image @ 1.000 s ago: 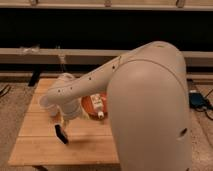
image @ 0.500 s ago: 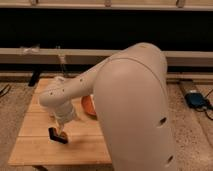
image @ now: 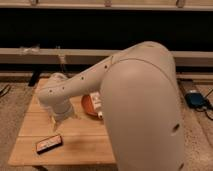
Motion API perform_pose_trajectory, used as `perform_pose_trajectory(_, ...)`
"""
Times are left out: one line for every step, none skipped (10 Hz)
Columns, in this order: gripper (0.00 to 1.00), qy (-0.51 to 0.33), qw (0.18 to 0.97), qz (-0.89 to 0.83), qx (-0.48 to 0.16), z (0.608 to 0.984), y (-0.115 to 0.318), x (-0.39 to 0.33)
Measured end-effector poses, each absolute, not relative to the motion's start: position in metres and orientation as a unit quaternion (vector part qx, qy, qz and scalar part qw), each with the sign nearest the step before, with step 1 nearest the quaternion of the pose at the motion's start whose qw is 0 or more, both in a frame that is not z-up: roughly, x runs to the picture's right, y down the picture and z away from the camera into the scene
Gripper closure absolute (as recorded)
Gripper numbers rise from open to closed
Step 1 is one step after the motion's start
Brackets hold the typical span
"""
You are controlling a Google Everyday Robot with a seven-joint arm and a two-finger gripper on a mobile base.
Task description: Knock the eraser over
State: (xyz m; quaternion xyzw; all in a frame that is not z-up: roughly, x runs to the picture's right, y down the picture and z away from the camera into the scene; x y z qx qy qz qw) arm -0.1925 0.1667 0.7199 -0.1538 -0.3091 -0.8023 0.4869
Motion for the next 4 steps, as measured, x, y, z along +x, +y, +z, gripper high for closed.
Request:
perform_pose_trajectory(0.2, -0.307, 0.489, -0.803, -0.148, 0.7192, 0.1636, -0.1917)
perform_pose_trajectory(0.2, -0.308, 0.488, -0.803, -0.147, 0.7184, 0.1641, -0.1941)
perform_pose_trajectory(0.2, -0.309, 0.488, -0.803, -0.147, 0.718, 0.1644, -0.1943)
perform_pose_trajectory(0.2, -0.308, 0.489, -0.803, -0.148, 0.7188, 0.1642, -0.1924)
